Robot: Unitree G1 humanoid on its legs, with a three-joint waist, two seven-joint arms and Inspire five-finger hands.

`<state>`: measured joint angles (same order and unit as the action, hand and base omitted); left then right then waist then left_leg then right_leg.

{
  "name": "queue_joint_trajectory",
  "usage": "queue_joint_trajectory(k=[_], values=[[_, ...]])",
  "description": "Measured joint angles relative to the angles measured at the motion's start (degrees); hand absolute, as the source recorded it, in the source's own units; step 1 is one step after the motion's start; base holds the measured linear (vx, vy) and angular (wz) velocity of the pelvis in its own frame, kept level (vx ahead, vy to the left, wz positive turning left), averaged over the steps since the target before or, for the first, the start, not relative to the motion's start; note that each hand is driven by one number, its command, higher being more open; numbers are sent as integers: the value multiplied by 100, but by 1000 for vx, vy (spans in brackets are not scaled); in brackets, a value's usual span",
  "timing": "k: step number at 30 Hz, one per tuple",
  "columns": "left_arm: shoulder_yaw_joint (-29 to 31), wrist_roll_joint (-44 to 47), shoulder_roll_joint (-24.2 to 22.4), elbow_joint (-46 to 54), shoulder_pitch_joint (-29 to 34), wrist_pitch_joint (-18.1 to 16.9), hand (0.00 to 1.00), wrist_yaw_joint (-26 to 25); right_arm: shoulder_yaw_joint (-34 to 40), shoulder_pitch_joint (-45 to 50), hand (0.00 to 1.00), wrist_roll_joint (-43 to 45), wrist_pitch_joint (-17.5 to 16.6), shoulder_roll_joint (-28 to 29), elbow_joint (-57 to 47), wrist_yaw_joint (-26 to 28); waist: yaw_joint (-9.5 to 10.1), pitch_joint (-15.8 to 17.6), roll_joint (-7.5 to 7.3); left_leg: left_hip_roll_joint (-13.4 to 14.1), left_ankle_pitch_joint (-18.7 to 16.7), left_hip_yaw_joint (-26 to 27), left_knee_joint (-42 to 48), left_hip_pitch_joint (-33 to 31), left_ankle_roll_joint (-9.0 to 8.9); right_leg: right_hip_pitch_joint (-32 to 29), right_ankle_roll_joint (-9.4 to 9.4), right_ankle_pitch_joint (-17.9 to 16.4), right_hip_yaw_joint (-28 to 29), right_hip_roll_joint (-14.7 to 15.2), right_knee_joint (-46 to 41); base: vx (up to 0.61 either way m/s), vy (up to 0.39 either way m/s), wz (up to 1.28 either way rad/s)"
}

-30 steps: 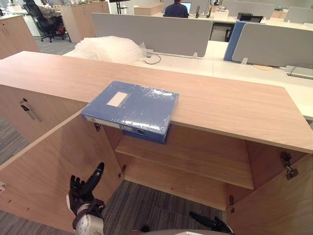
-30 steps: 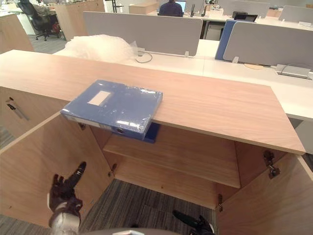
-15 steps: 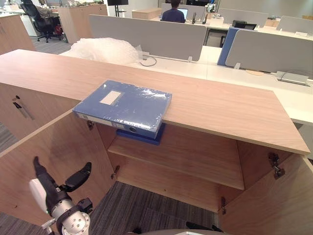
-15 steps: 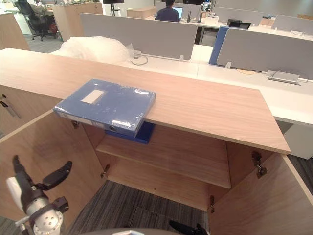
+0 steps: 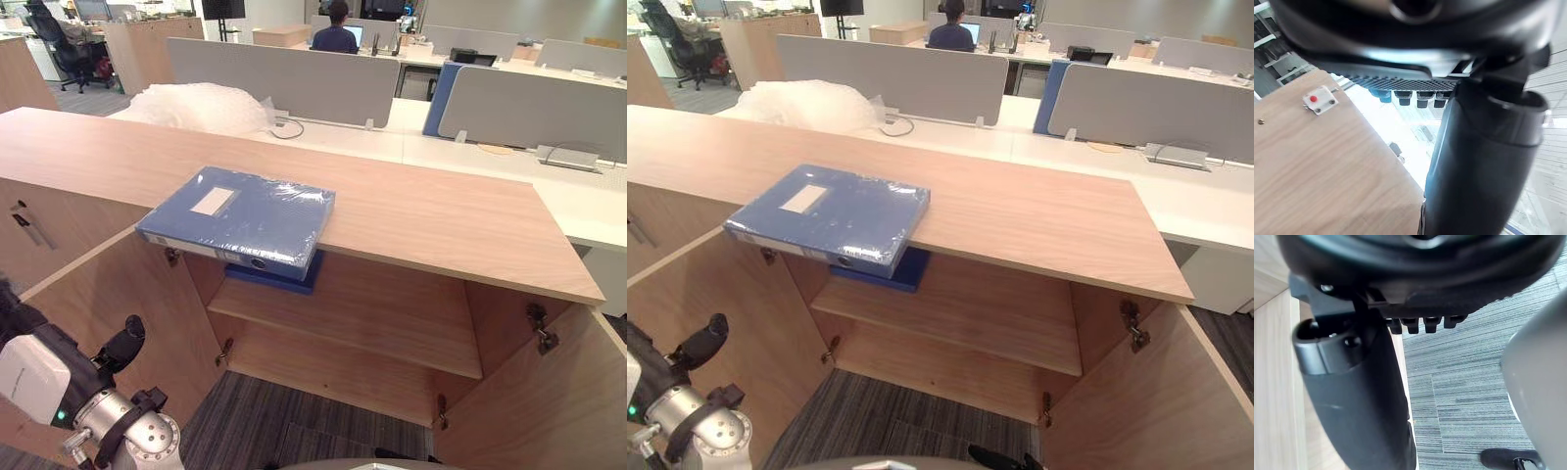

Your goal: Walk over to the cabinet, pick up the folder, carry it to the office cabinet, place the folder inside the office cabinet, then close the office cabinet door

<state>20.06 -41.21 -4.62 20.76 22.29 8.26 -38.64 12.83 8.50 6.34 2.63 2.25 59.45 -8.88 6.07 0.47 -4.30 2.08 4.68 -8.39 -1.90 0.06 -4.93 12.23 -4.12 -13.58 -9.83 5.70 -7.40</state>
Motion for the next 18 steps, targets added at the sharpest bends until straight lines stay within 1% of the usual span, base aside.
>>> queue_joint_trajectory(k=[4,13,18], values=[[-94,-243,81,5,-139,-1,100,60,8,-5,100,-93,-42,-8,32,3,-5,-10,16,3,3,32,-3,10,4,-11,1,1,42,0,0,-15,-2,-4],[-146,-393,104,2,-208,1,100,186,11,-33,100,-320,-91,-42,173,20,-8,-136,51,24,-1,170,-51,80,-2,-47,8,5,199,-10,-22,-19,-2,-8],[-168,-458,163,-8,-524,4,100,282,11,-46,100,-426,-107,-101,220,88,-11,-199,122,63,-2,287,-61,91,-2,-139,12,6,341,-30,-91,-43,-3,-12]])
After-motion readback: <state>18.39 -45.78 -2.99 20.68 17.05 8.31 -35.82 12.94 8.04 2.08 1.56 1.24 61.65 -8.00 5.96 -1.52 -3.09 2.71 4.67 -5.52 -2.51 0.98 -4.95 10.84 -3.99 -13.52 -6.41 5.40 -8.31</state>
